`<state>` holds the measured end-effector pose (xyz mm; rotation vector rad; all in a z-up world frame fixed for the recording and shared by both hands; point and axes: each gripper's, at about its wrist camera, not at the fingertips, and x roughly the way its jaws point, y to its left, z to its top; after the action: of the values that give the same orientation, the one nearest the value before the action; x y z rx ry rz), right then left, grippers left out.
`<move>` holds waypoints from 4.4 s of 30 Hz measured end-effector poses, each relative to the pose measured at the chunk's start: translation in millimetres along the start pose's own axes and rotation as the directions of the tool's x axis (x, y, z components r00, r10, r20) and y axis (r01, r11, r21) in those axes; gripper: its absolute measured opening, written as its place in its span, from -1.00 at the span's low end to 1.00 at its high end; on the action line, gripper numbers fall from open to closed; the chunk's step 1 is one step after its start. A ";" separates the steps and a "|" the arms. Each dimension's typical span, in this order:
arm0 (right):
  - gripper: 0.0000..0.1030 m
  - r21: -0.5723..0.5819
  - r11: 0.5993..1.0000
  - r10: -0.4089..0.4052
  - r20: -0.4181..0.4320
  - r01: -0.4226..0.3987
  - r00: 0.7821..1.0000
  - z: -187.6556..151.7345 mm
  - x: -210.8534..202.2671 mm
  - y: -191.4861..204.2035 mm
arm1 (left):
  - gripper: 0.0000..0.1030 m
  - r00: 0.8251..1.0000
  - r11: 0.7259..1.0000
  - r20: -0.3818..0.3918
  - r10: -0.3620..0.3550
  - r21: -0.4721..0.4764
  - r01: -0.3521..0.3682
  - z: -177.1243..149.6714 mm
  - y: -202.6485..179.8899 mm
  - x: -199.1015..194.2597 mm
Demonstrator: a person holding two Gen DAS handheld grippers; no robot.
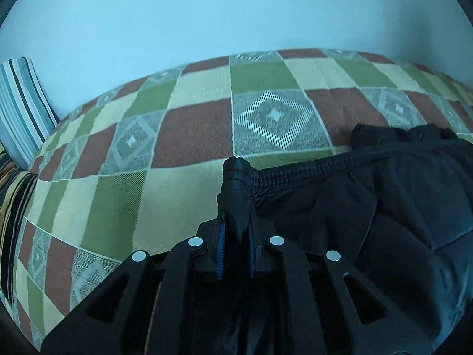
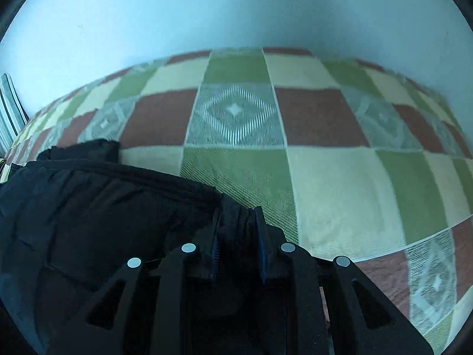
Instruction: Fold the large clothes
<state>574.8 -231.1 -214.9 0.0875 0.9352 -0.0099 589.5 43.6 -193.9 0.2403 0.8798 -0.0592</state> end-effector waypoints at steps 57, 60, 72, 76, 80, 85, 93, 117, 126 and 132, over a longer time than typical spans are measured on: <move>0.30 -0.022 0.989 -0.141 0.141 0.145 0.980 -70.3 -20.7 138.7 | 0.36 0.992 0.990 0.092 -0.091 -0.099 0.100 -64.7 -136.0 -52.3; 0.30 -0.020 0.990 -0.138 0.136 0.142 0.981 -70.5 -18.7 138.4 | 0.36 0.992 0.990 0.085 -0.095 -0.100 0.104 -65.1 -135.5 -48.8; 0.30 -0.027 0.987 -0.151 0.131 0.156 0.980 -69.1 -16.6 140.9 | 0.37 0.992 0.989 0.078 -0.099 -0.102 0.107 -66.2 -134.1 -46.8; 0.30 -0.029 0.986 -0.157 0.132 0.163 0.979 -69.7 -16.2 141.8 | 0.38 0.992 0.989 0.077 -0.100 -0.105 0.108 -66.5 -133.8 -44.2; 0.30 -0.031 0.985 -0.163 0.131 0.168 0.978 -70.6 -16.4 142.9 | 0.38 0.992 0.989 0.071 -0.100 -0.105 0.107 -66.2 -133.4 -43.4; 0.30 -0.033 0.984 -0.168 0.128 0.173 0.978 -68.7 -18.2 144.2 | 0.38 0.993 0.989 0.063 -0.101 -0.101 0.108 -61.8 -133.2 -46.9; 0.52 -0.026 0.993 -0.112 0.132 0.116 0.985 -61.8 -51.3 134.3 | 0.58 0.978 0.972 0.070 -0.197 -0.114 0.204 -53.5 -101.8 -83.8; 0.74 0.251 0.967 0.055 -0.049 -0.041 0.997 -113.3 -78.8 -59.1 | 0.84 0.903 0.836 -0.022 -0.429 -0.389 0.387 -135.8 65.0 -69.7; 0.70 0.274 0.958 0.100 -0.054 -0.081 0.994 -121.4 -75.9 -62.4 | 0.14 0.900 0.833 -0.008 -0.436 -0.383 0.400 -137.8 55.6 -74.9; -0.24 0.246 0.962 0.132 -0.034 -0.120 0.991 -126.3 -86.6 -45.2 | -0.54 0.907 0.845 0.043 -0.419 -0.348 0.407 -137.7 56.1 -87.9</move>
<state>419.8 -268.6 -223.1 0.3769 0.9737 -0.0042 437.7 126.0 -200.3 -0.2899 0.9485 -0.2994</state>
